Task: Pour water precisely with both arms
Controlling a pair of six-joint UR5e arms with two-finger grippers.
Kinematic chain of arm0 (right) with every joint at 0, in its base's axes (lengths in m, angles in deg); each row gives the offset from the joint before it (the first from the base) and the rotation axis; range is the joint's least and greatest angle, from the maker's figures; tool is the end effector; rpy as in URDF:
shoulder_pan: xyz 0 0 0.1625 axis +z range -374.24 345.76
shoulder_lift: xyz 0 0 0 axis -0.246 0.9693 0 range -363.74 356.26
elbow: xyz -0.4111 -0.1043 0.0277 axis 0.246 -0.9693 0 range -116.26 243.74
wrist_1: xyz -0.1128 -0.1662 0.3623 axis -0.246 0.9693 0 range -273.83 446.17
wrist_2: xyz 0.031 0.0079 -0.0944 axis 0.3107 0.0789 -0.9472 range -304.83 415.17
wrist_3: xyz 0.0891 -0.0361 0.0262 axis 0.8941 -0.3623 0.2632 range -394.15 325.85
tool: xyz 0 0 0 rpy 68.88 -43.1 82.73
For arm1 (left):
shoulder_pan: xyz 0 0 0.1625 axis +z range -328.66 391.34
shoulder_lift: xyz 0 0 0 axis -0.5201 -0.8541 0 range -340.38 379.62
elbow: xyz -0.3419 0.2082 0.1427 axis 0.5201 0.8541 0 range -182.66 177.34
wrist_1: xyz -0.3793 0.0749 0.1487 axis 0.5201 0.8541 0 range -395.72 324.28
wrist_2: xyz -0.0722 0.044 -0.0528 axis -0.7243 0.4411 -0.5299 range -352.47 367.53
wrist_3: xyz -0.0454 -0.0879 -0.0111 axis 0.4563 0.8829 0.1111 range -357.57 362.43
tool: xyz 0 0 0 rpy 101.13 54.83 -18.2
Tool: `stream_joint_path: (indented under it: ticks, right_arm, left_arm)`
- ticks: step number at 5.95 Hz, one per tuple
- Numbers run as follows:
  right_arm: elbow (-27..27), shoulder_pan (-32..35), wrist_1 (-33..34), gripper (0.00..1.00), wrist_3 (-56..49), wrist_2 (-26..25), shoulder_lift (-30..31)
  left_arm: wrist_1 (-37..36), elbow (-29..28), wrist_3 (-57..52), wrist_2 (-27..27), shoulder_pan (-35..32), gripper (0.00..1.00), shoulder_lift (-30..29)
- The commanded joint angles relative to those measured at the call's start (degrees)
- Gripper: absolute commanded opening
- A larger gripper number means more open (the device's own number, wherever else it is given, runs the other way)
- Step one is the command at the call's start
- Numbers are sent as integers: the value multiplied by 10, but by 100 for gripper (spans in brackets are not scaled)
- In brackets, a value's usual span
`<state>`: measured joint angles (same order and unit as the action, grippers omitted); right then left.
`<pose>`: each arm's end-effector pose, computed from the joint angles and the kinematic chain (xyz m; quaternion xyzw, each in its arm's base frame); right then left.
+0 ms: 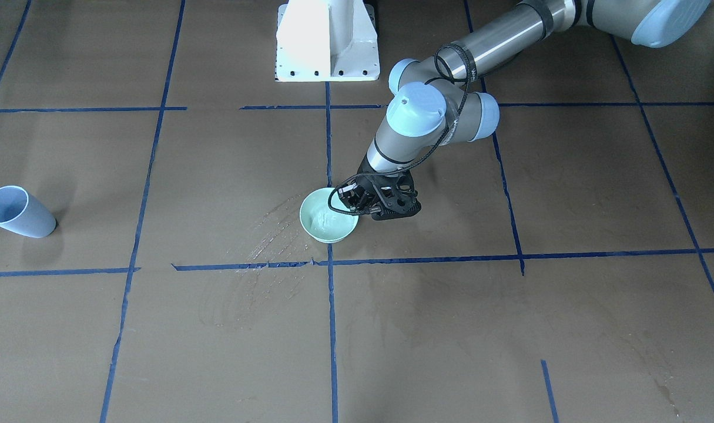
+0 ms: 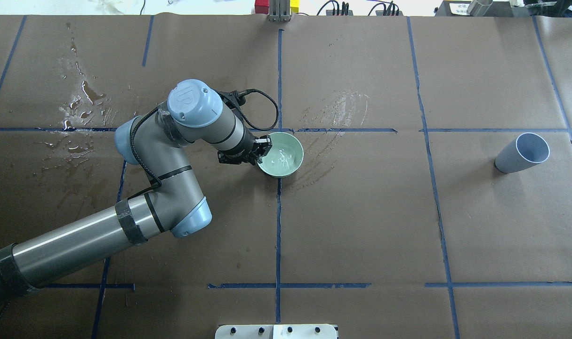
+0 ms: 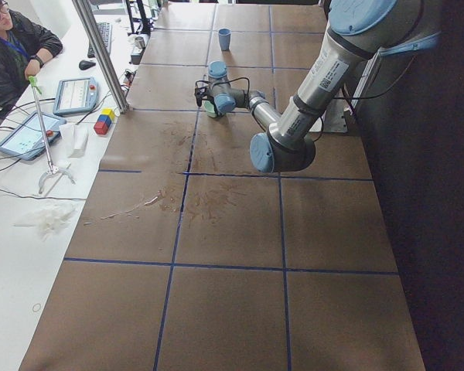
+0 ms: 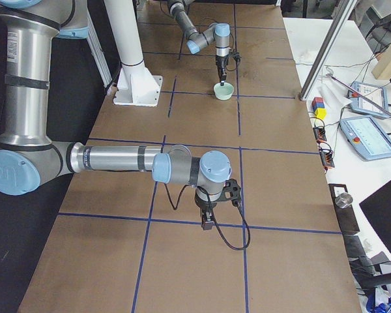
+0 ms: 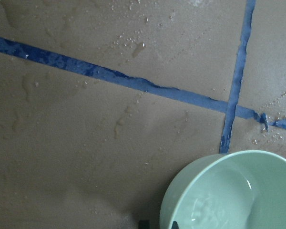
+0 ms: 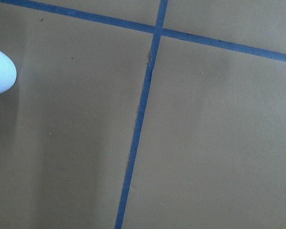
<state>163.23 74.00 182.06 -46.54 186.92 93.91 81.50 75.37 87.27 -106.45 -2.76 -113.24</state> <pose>0.0537 -0.4315 0.6523 0.0002 -0.3577 -0.1026 0.9282 0.5736 -0.5004 0.2361 -0.0114 0.5084 -0.1159 0.8532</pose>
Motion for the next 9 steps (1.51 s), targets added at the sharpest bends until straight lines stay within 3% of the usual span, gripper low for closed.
stream_joint_path:
  ticks: [1,2,4,5,7,9]
  right_arm:
    - [1,0,-1,100,0,0,0]
    - [5,0,-1,100,7,5,-1]
    - [10,0,-34,100,16,21,-7]
    - [9,0,-38,100,21,66,-17]
    - [63,-14,-39,100,108,69,-19]
    - [130,-70,-40,97,222,45,-18]
  left_arm:
    - [-9,12,-1,-11,-16,100,1]
    - [-73,53,-24,-54,-42,100,14]
    - [-214,212,-169,-64,-73,100,116]
    - [-280,269,-265,-64,-100,100,156]
    - [-294,337,-413,-71,-161,100,283]
    - [-290,331,-331,-70,-157,100,271]
